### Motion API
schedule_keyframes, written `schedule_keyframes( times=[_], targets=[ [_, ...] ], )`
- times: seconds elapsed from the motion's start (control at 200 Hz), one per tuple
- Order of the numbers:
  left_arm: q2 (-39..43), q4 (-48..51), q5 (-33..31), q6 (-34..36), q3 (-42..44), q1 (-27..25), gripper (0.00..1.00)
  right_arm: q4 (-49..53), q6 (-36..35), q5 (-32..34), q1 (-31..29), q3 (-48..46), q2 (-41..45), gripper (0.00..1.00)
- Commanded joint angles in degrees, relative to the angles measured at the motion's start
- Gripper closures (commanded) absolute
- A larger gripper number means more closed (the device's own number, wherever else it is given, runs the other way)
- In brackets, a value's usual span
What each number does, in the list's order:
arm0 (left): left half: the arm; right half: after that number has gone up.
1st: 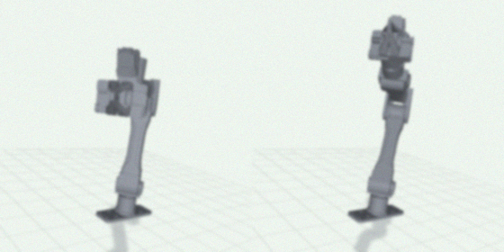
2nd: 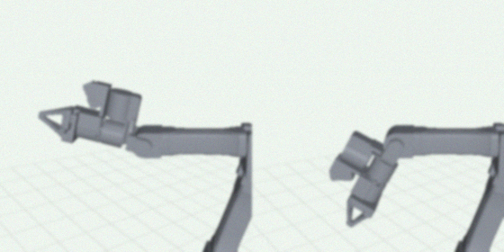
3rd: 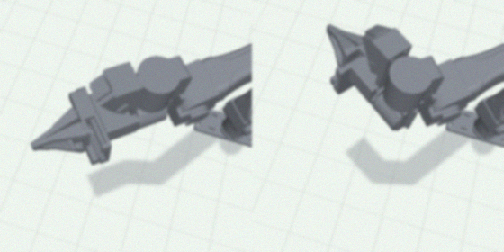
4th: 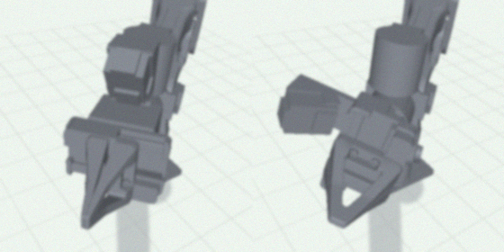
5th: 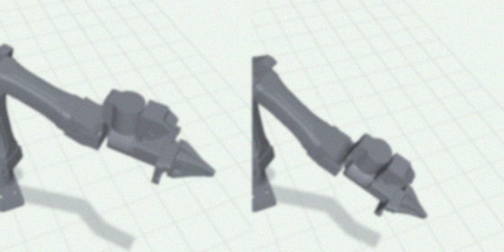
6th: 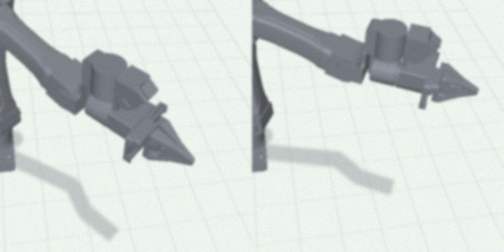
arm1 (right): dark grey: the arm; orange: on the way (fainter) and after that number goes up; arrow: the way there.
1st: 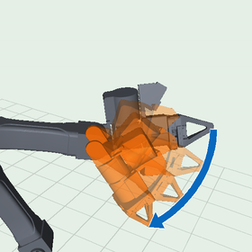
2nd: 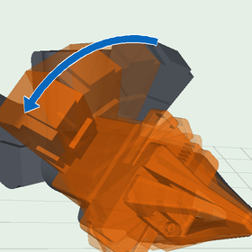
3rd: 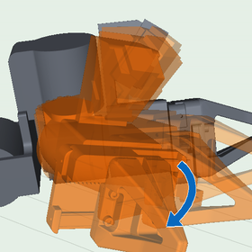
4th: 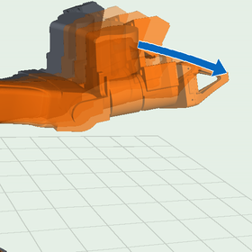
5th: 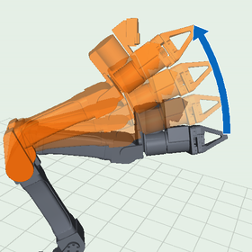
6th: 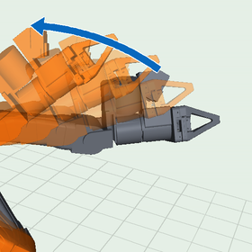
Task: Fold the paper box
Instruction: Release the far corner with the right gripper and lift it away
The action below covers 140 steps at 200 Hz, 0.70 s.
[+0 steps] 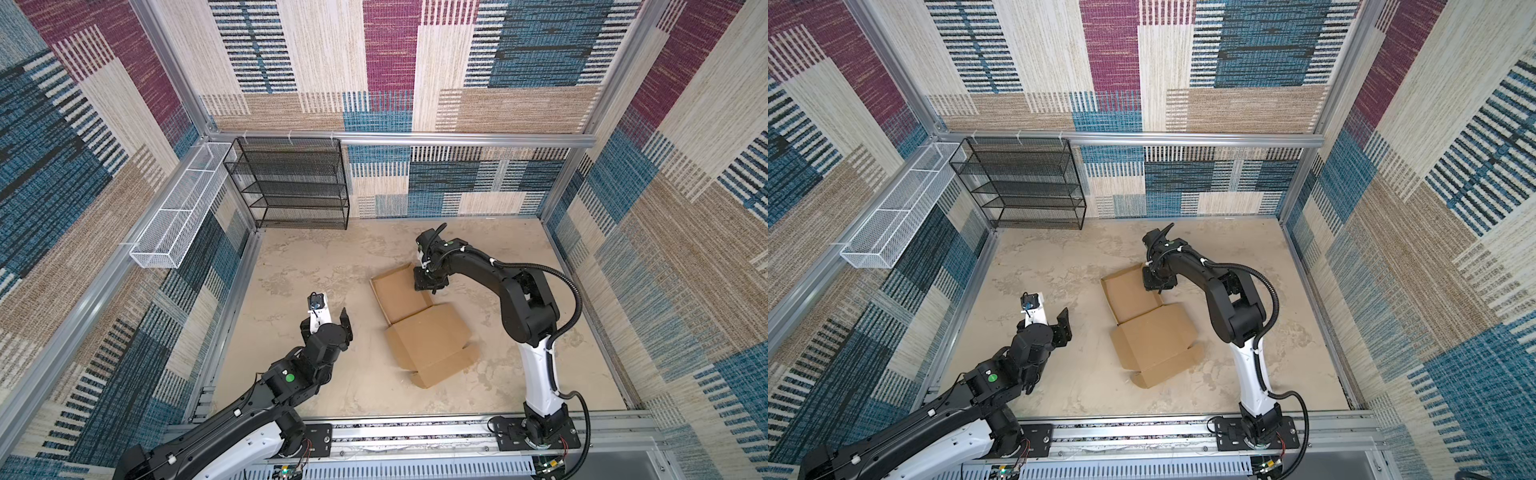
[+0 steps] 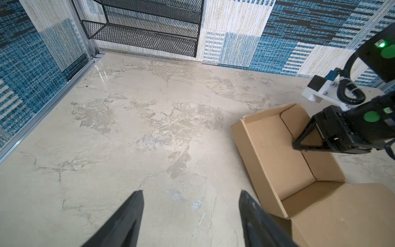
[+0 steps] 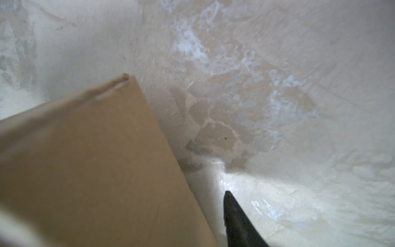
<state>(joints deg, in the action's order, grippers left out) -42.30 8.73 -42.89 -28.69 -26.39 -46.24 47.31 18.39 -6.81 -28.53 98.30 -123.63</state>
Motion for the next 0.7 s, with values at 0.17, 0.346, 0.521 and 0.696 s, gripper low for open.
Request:
schedule_keyframes(
  times=[0.17,0.346,0.521,0.696],
  targets=[
    [0.03,-0.84,0.61,-0.23,-0.24,0.27,0.27,-4.12,-0.37,1.48,-0.12,0.14,-0.91,0.46],
    [0.37,-0.43,0.57,-0.31,-0.15,0.54,0.27,-5.15,-0.72,2.77,-0.46,0.56,-1.39,0.38],
    [0.29,-0.77,0.76,-0.48,0.45,1.02,0.27,-4.43,-1.2,4.93,-0.9,2.31,-2.29,0.35],
    [0.03,-1.1,1.48,-0.76,0.64,1.67,0.27,-4.24,-1.24,5.52,-1.11,4.79,-3.04,0.34]
  ],
)
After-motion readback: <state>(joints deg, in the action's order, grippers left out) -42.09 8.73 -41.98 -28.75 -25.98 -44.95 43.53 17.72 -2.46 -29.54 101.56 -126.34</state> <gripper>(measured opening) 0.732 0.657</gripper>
